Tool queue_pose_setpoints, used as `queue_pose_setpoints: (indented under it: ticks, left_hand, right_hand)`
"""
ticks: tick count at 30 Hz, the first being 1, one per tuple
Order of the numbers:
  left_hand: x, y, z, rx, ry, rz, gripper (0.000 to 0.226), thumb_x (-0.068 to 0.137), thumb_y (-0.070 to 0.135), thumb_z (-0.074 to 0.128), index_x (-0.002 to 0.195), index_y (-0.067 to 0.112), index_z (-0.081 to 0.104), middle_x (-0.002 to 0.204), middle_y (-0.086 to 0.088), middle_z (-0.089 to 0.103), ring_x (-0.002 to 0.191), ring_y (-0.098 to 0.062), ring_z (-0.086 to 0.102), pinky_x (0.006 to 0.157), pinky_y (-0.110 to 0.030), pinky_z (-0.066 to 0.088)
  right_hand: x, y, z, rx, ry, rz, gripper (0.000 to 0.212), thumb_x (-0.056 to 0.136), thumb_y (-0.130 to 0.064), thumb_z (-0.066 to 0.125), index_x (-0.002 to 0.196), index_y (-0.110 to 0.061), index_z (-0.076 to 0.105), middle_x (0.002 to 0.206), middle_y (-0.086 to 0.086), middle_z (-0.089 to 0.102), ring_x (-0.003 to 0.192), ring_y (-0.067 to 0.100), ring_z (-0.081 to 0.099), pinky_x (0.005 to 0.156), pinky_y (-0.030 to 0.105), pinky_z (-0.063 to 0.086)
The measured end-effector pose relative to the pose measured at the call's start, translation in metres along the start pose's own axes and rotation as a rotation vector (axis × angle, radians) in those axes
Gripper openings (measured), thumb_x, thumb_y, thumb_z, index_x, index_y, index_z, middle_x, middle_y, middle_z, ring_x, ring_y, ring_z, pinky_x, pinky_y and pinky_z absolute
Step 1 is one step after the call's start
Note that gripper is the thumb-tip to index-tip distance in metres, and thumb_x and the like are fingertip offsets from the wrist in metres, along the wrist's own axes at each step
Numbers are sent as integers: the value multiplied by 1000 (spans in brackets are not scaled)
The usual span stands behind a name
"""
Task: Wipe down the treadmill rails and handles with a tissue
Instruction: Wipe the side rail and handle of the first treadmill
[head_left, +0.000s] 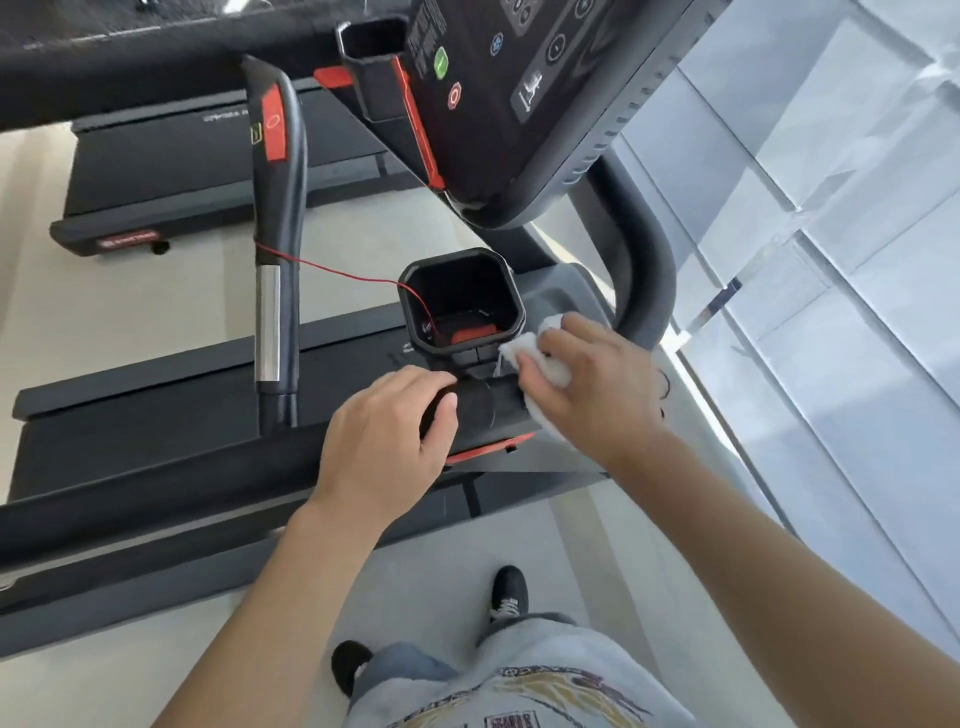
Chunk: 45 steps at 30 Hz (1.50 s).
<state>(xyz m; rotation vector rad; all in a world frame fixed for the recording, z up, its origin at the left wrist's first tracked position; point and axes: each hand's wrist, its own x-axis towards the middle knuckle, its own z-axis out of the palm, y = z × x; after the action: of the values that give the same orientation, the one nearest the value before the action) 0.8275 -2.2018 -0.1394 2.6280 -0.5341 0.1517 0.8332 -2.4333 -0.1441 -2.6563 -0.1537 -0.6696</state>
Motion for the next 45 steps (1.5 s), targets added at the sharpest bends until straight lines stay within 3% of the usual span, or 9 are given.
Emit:
queue_pose_setpoints:
  ticks: [5,9,13,20,26,31,34,41,45]
  left_hand:
    - [-32,-32,-19,-21,-11,28,37,105,28,50,137,21,67,130,10,70,120,-12,64,102,-37,49]
    - [-55,-53,-30,-58,19,38,39,104,24,52,140,16,64,138,7,67,130,-14,60,112,-39,44]
    - [-72,-77,-43,-62,38,49,39,103,24,55,140,15,64,139,6,66,130,-14,60,115,-36,42]
    - [-120,-156,-93,-9,52,-10,39,101,30,57,136,16,65,132,7,67,124,-16,61,111,-36,43]
    - [-179,-248,-147,93,88,-168,43,103,38,51,139,17,63,132,4,65,125,-20,59,119,-38,34]
    - [-226,-306,-182,155,105,-248,47,103,35,49,147,21,59,145,2,59,140,-23,51,125,-53,27]
    - [-256,-334,-204,159,149,-337,48,102,33,49,148,20,58,152,0,56,145,-25,47,122,-57,32]
    - [-352,-367,-251,98,234,-658,46,100,34,52,139,13,63,145,-4,59,134,-25,52,110,-44,43]
    - [-413,-374,-271,101,297,-841,37,104,27,59,139,16,63,146,-2,58,135,-23,50,110,-42,43]
  right_hand:
    - [-10,-50,27,68,105,15,32,95,-25,66,69,-12,53,69,-2,47,61,19,43,47,34,41]
    - [-11,-59,31,26,108,-39,32,99,-26,62,72,-11,55,73,-1,50,62,19,44,47,32,40]
    - [-13,-113,49,71,67,-136,31,101,-29,61,74,-14,61,75,-3,54,62,16,48,48,27,39]
    - [-16,-233,99,203,3,-200,34,104,-33,60,75,-14,56,72,-4,46,58,16,42,46,34,42]
    - [-17,-323,134,241,18,-255,38,107,-32,46,72,-16,48,73,-6,35,55,19,34,45,33,37]
    - [-25,-412,173,283,-14,-313,40,107,-33,41,73,-15,51,71,-2,43,56,19,33,47,34,38]
    - [-30,-462,194,314,-35,-373,41,108,-34,41,75,-13,54,73,0,48,56,20,36,47,36,40]
    - [-37,-565,231,398,-166,-562,32,104,-27,57,76,-11,58,75,-1,49,56,21,40,48,36,40]
    - [-49,-619,240,471,-340,-703,35,104,-39,55,81,-16,67,76,-7,49,61,15,42,51,30,39]
